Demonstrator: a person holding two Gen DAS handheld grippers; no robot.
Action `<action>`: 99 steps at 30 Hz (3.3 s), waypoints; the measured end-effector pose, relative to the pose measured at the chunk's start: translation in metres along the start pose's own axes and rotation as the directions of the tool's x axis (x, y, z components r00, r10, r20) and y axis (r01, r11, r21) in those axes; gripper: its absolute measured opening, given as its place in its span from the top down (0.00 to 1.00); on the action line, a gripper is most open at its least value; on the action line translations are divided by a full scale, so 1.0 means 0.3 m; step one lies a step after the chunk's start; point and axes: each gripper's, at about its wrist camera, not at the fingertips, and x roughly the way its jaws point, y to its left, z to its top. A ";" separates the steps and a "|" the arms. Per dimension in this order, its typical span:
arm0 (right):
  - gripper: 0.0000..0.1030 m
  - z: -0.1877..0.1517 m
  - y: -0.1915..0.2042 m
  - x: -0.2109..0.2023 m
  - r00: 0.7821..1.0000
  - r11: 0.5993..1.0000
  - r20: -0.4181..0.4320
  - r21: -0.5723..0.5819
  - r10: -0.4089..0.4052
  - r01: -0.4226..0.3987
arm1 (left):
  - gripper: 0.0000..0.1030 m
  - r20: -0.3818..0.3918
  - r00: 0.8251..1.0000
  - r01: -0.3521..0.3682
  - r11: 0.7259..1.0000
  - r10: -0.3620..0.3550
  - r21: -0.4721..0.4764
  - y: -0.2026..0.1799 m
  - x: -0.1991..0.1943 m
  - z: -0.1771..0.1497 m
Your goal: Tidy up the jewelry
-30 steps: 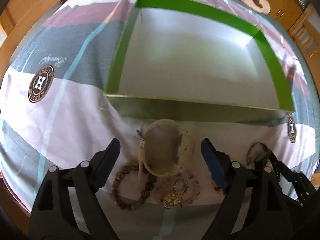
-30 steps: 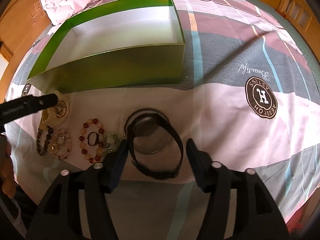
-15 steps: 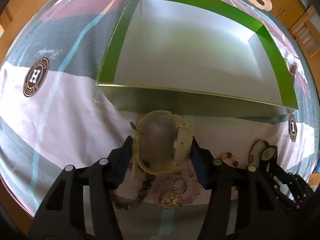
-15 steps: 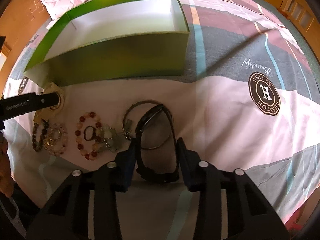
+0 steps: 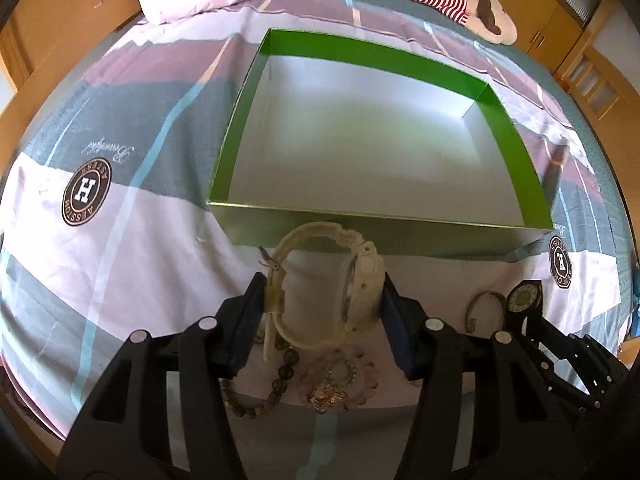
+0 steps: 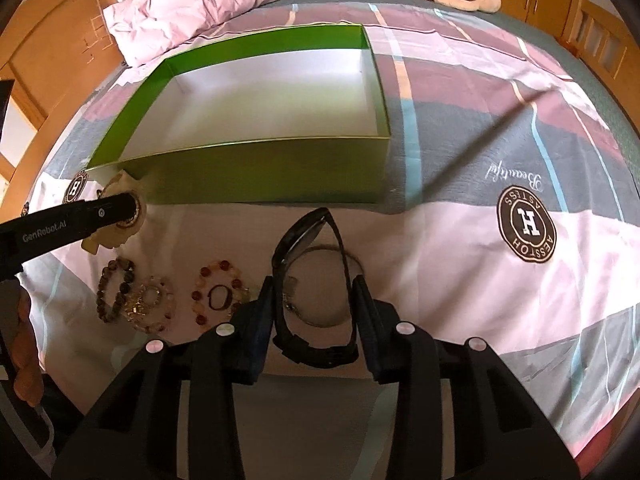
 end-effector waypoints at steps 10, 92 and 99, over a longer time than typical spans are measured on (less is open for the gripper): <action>0.62 -0.011 -0.002 0.003 1.000 1.000 -0.003 0.007 0.007 -0.007 | 0.45 0.059 0.998 0.029 0.999 -0.030 0.027 -0.016 -0.060 -0.005; 0.90 0.076 0.000 0.053 0.990 0.994 -0.091 -0.006 0.112 -0.113 | 0.15 -0.125 0.988 -0.069 0.977 0.095 0.200 0.035 0.022 -0.080; 0.90 0.076 0.019 0.078 0.989 0.994 -0.106 -0.022 0.103 -0.106 | 0.33 -0.191 0.976 -0.065 0.979 0.102 0.191 0.050 0.066 -0.095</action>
